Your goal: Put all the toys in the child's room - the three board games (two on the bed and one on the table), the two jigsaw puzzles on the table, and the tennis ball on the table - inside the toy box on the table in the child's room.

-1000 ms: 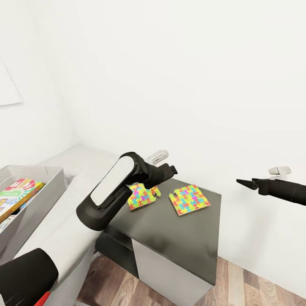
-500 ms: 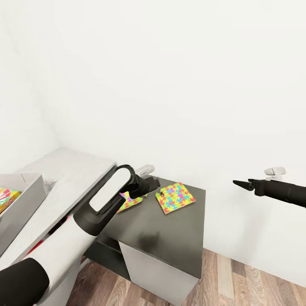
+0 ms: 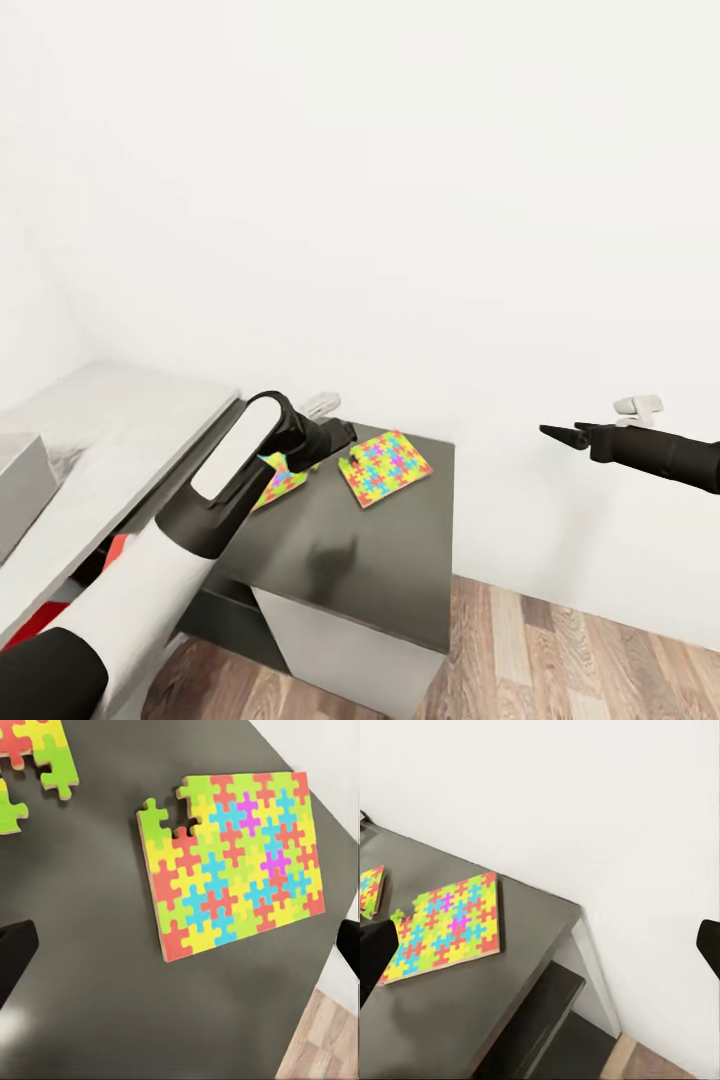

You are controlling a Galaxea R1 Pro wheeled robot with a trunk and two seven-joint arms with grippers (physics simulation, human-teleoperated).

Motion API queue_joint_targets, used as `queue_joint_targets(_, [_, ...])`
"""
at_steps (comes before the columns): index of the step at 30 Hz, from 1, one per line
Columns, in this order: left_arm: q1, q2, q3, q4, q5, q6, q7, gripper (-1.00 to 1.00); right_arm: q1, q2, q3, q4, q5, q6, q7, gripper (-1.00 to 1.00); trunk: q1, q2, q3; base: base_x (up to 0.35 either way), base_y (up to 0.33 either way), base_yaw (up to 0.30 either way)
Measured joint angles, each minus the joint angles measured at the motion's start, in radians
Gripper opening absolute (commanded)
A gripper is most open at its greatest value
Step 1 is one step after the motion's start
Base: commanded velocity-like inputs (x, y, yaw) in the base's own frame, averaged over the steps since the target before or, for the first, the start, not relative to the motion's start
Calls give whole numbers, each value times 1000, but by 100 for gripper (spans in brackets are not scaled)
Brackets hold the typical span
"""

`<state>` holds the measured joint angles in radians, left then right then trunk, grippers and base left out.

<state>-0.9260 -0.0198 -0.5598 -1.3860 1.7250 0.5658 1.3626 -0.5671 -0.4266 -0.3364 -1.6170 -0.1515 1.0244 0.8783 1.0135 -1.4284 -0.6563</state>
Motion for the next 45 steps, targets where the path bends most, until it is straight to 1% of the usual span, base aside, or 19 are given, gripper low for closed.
queue_joint_targets(1, [5, 6, 10, -6, 0, 1, 0, 100, 0, 0, 0, 0, 0, 0, 0, 100, 0, 0, 0, 2, 1, -296])
queue_joint_targets(2, [25, 29, 38, -49, 0, 1, 1, 100, 1, 0, 2, -1, -1, -1, 0, 100, 0, 0, 0, 2, 1, -296])
queue_joint_targets(4, [48, 52, 64, -104, 0, 0, 0, 100, 1, 0, 5, -1, -1, -4, 0, 100, 0, 0, 0, 1, 1, -297])
queue_joint_targets(5, [55, 57, 73, -119, 0, 0, 0, 100, 1, 0, 6, -1, 0, -5, 0, 100, 0, 0, 0, 0, 0, -298])
queue_joint_targets(6, [69, 70, 98, -151, 0, 0, 0, 100, 2, 4, 7, -1, -1, -7, 0, 100, 0, 0, 0, 0, 0, -298])
queue_joint_targets(8, [79, 80, 110, -165, -1, 0, 2, 100, 2, 8, 8, -1, -1, -8, 0, 100, 0, 0, 0, 0, 0, -298])
queue_joint_targets(14, [88, 119, 118, -180, -1, -2, 2, 100, 2, 15, 8, 0, 0, -8, 0, 100, 0, 0, 0, 0, 0, -298])
queue_joint_targets(17, [94, 130, 126, -184, 0, -4, 0, 100, 2, 16, 9, 0, 0, -8, 0, 100, 0, 0, 0, 0, 0, -224])
queue_joint_targets(22, [100, 135, 148, -185, 0, -2, 0, 100, 2, 17, 9, 0, 0, -9, 1, 100, 0, 0, 0, 0, 0, -92])
queue_joint_targets(28, [119, 149, 160, -177, -1, 3, 0, 100, 3, 17, 15, 0, -1, -13, 5, 100, 0, 0, 0, 123, 0, -25])
queue_joint_targets(30, [122, 152, 161, -175, -1, 3, 0, 100, 3, 17, 27, 0, 0, -20, 7, 100, 0, 0, 0, 267, 0, -8])
queue_joint_targets(31, [123, 154, 162, -173, -2, 4, 0, 100, 3, 17, 46, 0, 0, -32, 7, 100, 0, 0, 0, 295, 0, -5])
queue_joint_targets(36, [126, 158, 161, -170, -2, 4, -1, 100, 3, 17, 109, 0, 3, -78, 4, 100, 0, 0, 0, 257, 0, -2])
queue_joint_targets(38, [126, 158, 161, -167, -2, 3, -3, 100, 3, 17, 123, 0, 3, -84, 3, 100, 0, 0, 0, 96, 0, -1])
queue_joint_targets(39, [126, 158, 161, -162, -1, 3, -3, 100, 3, 17, 126, 0, 3, -84, 3, 100, 0, 0, 0, 35, 0, 0])
queue_joint_targets(40, [124, 157, 159, -125, -2, 3, -3, 100, 3, 17, 132, 0, 3, -84, 2, 100, 0, 0, 0, 28, 0, 0])
queue_joint_targets(43, [122, 159, 159, -91, -4, 5, -3, 100, 3, 17, 137, 0, 3, -85, 3, 100, 0, 0, 0, 17, 0, 0])
queue_joint_targets(44, [122, 163, 159, -72, -13, 9, -3, 100, 3, 17, 137, 0, 3, -85, 4, 100, 0, 0, 0, 7, 0, 0])
queue_joint_targets(45, [121, 170, 159, -58, -32, 14, -3, 100, 3, 17, 137, 0, 3, -85, 4, 100, 0, 0, 0, 6, 0, 0])
